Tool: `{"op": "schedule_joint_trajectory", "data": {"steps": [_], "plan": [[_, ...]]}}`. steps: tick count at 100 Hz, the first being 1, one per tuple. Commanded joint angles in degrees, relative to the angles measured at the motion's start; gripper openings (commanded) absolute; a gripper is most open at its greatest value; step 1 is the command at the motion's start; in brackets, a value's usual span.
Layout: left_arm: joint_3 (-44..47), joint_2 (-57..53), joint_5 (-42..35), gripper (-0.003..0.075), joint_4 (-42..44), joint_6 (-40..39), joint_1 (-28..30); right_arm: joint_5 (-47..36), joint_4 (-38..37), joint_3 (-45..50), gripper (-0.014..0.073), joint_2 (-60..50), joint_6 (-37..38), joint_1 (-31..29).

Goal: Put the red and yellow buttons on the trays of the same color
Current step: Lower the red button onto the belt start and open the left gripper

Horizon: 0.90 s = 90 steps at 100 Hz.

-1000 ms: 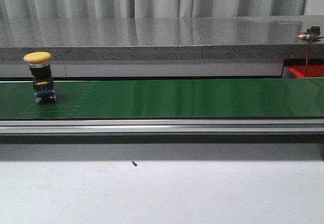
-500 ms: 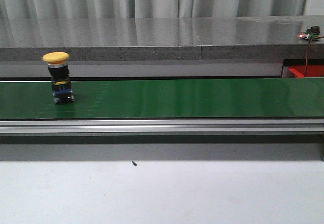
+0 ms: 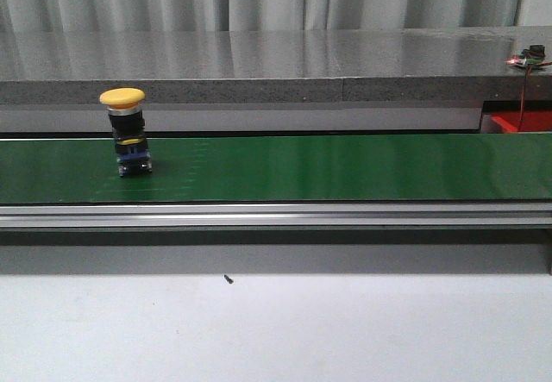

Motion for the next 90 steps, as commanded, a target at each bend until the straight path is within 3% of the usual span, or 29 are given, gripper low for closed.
{"op": "schedule_joint_trajectory", "data": {"steps": [1, 11, 26, 36, 61, 74, 84, 90], "plan": [[-1.0, -3.0, -2.8, 0.0265, -1.4, 0.0, -0.3, -4.5, 0.5, -1.4, -0.0118, -0.1, -0.1, 0.0], [-1.0, -3.0, -2.6, 0.0301, -1.4, 0.0, -0.3, -4.5, 0.5, -1.4, -0.0118, -0.1, -0.1, 0.0], [-1.0, -3.0, -1.2, 0.0492, -1.4, 0.1, -0.3, -4.6, 0.5, -1.4, -0.0118, -0.1, -0.1, 0.0], [-1.0, -3.0, -1.1, 0.0555, -1.5, 0.3, -0.3, -4.6, 0.5, -1.4, -0.0118, -0.1, -0.1, 0.0], [-1.0, -5.9, 0.1, 0.0557, -10.4, 7.0, -0.4, -4.6, 0.5, -1.4, -0.0118, -0.1, -0.1, 0.0], [-1.0, -9.0, 1.0, 0.0552, -10.3, 8.5, -1.3, -4.5, 0.5, -1.4, -0.0118, -0.1, -0.1, 0.0], [-1.0, -11.8, 0.9, 0.0497, -10.5, 8.6, -2.3, -4.5, 0.5, -1.4, -0.0118, -0.1, -0.1, 0.0], [-1.0, -13.7, 1.0, 0.0419, -10.5, 8.6, -3.3, -4.2, 0.5, -1.4, -0.0118, -0.1, -0.1, 0.0]]}}
